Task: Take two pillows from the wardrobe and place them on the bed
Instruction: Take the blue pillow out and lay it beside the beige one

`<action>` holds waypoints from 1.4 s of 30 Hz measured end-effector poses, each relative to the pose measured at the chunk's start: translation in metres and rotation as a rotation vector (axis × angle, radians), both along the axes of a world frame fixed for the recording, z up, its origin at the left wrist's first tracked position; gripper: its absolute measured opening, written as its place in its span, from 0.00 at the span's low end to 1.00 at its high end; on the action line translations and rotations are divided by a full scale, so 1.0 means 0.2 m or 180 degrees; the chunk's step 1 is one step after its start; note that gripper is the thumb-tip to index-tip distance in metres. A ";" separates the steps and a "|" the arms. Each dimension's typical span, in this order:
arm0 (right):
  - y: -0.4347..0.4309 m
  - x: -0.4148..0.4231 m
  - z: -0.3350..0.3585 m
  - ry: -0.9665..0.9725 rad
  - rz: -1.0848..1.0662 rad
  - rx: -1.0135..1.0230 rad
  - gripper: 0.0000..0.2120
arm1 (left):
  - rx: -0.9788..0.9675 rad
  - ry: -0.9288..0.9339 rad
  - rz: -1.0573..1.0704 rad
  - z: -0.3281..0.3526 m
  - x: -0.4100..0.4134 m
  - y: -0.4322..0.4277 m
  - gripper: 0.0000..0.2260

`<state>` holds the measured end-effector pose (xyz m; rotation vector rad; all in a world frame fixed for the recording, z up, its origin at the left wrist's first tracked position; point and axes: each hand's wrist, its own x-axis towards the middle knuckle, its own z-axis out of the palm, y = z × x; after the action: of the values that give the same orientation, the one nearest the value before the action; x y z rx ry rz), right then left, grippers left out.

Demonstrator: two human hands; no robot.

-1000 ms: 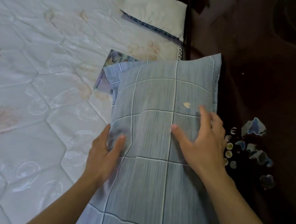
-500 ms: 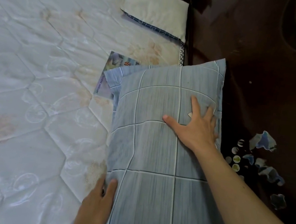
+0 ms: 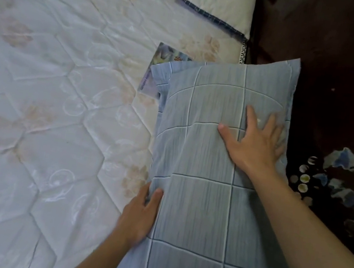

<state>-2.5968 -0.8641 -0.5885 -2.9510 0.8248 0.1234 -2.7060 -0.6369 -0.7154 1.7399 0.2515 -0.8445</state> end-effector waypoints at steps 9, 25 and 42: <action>0.13 -0.28 0.07 0.0302 -0.0091 -0.0223 0.50 | 0.0058 -0.0187 0.0202 -0.01 -0.07 0.03 0.30; 0.12 -0.69 0.10 -0.0437 -0.0390 0.0234 0.43 | 0.0323 -0.0012 0.0213 0.08 -0.22 0.11 0.25; 0.36 -1.04 0.24 -0.0460 -0.2078 0.0646 0.49 | 0.0573 -0.3171 -0.2652 0.81 0.74 -0.02 0.16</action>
<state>-2.8054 -0.7924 -0.5407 -2.3299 1.5787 -0.0446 -2.5587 -0.6418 -0.5541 2.2362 -1.1488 -0.4007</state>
